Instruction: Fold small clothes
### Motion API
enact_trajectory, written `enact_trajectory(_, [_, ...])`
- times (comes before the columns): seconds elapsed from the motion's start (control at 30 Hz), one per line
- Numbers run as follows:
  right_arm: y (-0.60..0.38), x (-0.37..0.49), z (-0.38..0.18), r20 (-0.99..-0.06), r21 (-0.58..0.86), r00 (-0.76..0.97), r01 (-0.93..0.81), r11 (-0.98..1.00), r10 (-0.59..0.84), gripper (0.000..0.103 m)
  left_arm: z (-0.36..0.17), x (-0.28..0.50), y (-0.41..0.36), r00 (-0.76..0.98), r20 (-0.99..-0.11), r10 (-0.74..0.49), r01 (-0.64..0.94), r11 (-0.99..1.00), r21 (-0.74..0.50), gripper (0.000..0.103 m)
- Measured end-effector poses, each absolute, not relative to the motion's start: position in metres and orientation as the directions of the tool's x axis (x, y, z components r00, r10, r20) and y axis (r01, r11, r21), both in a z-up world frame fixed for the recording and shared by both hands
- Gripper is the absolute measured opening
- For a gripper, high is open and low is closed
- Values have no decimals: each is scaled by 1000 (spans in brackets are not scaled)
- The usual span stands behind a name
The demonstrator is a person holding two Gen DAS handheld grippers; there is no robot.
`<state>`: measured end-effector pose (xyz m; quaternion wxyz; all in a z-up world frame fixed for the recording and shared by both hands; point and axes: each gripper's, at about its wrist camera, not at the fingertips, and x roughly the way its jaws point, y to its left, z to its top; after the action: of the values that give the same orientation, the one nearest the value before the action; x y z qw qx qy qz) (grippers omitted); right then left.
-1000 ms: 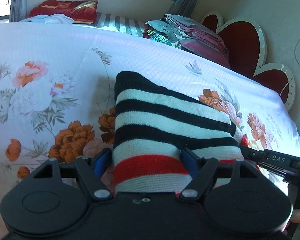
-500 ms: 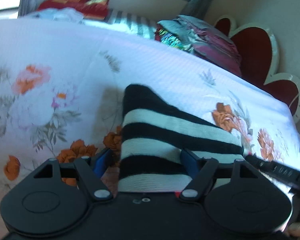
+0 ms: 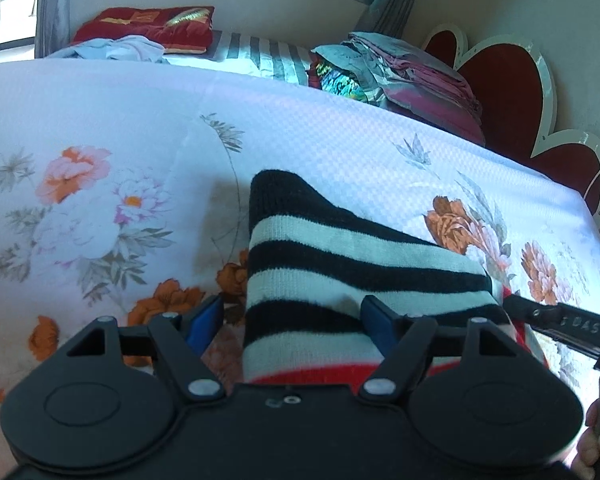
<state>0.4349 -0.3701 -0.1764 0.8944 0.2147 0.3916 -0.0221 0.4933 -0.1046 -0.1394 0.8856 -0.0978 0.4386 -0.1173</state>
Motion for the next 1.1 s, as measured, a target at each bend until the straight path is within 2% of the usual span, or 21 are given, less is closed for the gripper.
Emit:
enact_trajectory(0.27, [-349,395,-146,-651,347,737,76,935,181,33,-120,454,-103,603,-729,-323,183,946,-268,74])
enact_trajectory(0.47, [-337,380,-160,-686,312,706,67,948,176,33,-124,423,-104,586,-731,-349,239,937,-256,76])
enact_trajectory(0.63, [-340,380,-172,-700,313,694,87,946,167,33,-137,425,-93,569,-731,-378,225,926,-304,79])
enact_trajectory(0.87, [-347,353,-150,-680,347,707,75,935,195,33,-126,415,-89,573,-736,-360,215,933,-289,78])
enact_trajectory(1.1, [-341,299,-146,-682,361,693,43,932,232,33,-115,381,-74,565,-722,-399,227,917,-329,77])
